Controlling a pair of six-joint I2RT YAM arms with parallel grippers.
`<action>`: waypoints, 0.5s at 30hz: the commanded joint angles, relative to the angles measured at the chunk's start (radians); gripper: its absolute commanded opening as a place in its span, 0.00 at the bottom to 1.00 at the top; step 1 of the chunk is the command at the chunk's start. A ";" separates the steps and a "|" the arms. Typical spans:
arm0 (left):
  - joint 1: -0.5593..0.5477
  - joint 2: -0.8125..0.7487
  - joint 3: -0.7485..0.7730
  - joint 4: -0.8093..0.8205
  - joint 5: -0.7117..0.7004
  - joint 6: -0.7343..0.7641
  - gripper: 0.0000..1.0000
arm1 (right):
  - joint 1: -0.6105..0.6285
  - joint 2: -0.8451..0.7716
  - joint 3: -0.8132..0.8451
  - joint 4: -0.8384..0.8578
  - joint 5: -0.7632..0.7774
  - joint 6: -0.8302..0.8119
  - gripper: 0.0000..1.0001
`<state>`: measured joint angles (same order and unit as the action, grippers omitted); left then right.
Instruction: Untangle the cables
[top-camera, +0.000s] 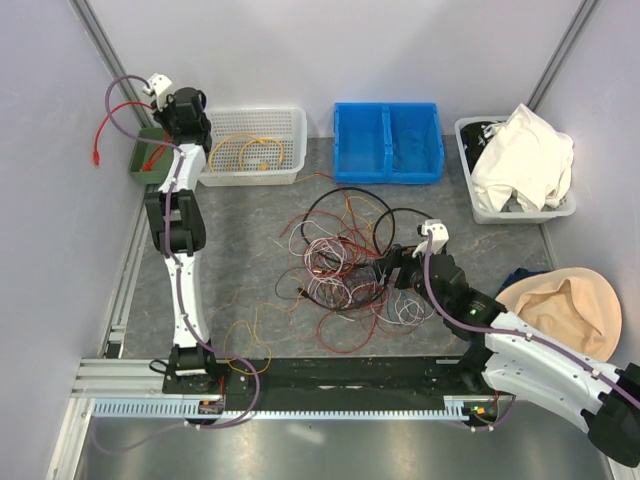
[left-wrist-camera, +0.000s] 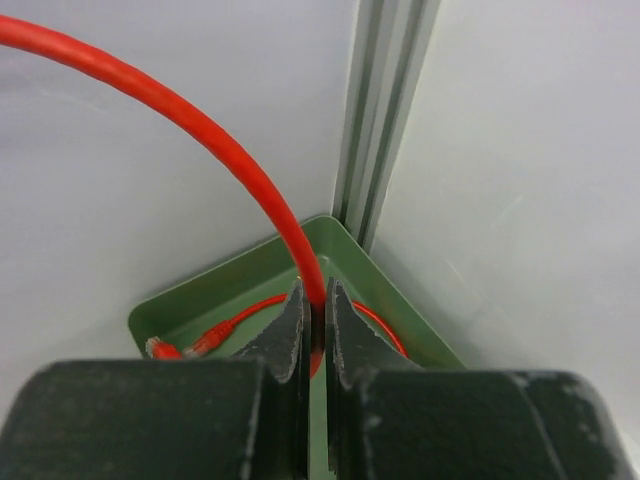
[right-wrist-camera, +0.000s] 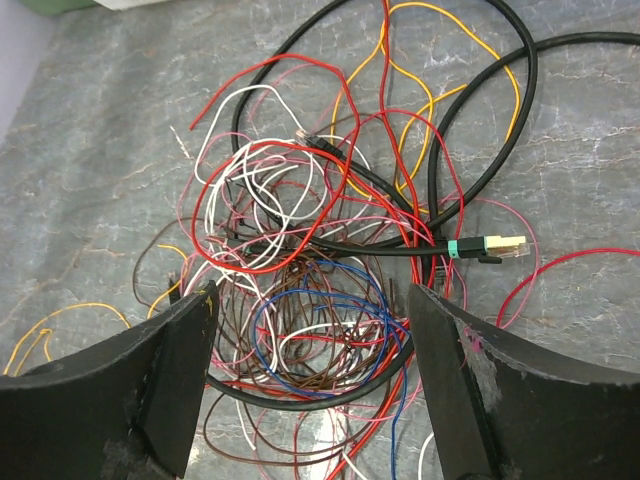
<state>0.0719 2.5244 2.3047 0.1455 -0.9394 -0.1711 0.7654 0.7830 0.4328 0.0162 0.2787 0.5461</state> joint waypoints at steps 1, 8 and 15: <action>-0.011 0.030 -0.052 0.219 0.071 0.142 0.02 | -0.003 0.038 0.017 0.077 0.005 -0.005 0.83; -0.040 0.059 -0.105 0.435 0.263 0.308 0.02 | -0.005 0.096 0.023 0.108 0.004 0.000 0.83; -0.035 0.065 -0.019 0.211 0.212 0.191 0.43 | -0.005 0.114 0.034 0.111 -0.015 0.012 0.82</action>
<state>0.0280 2.6015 2.2070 0.4004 -0.7063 0.0433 0.7635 0.9005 0.4328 0.0757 0.2737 0.5468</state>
